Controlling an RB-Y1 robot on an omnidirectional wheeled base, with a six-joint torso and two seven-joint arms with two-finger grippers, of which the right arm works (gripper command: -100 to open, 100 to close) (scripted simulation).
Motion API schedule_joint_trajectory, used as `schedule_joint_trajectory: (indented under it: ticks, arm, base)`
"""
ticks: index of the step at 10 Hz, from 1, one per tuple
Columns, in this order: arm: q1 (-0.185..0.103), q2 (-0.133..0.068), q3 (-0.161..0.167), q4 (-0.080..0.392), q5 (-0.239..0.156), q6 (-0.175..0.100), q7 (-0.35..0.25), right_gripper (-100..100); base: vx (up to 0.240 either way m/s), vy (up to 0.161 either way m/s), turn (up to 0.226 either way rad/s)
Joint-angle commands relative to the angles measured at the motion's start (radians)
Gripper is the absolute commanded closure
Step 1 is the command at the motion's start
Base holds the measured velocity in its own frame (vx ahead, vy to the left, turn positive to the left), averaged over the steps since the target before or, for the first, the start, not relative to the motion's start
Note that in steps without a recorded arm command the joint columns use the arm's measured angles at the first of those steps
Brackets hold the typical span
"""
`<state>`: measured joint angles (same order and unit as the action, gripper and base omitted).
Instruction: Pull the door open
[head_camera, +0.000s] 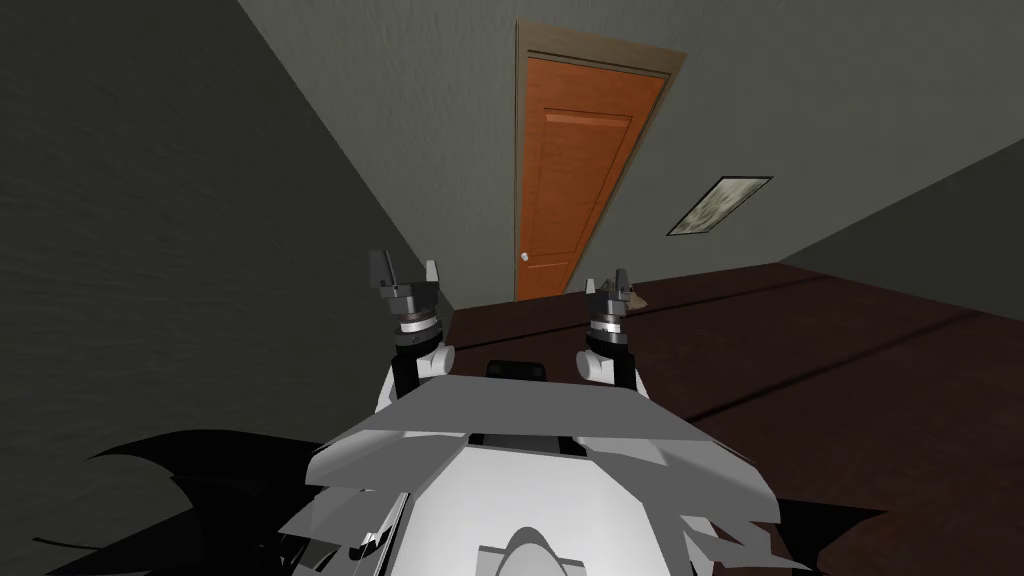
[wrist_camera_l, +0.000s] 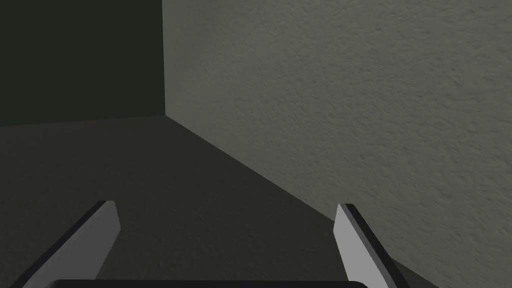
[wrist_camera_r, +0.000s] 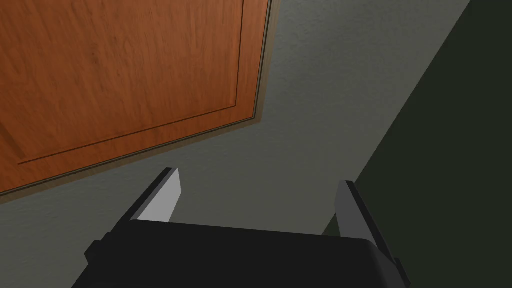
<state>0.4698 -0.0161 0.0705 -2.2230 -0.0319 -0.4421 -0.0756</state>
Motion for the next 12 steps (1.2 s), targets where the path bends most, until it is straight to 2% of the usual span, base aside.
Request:
schedule_joint_trajectory:
  ticks: [1,4,12]
  arm:
    - [-0.003,-0.009,-0.004,0.026,0.01,-0.011,0.026,-100]
    - [-0.006,-0.019,-0.009,0.063,0.025,-0.028,0.062,-100]
    - [-0.022,-0.054,-0.032,0.225,0.09,-0.1,0.222,-100]
  base:
    - [0.097,0.013,0.002]
    - [0.16,0.032,0.01]
    - [0.159,0.04,0.008]
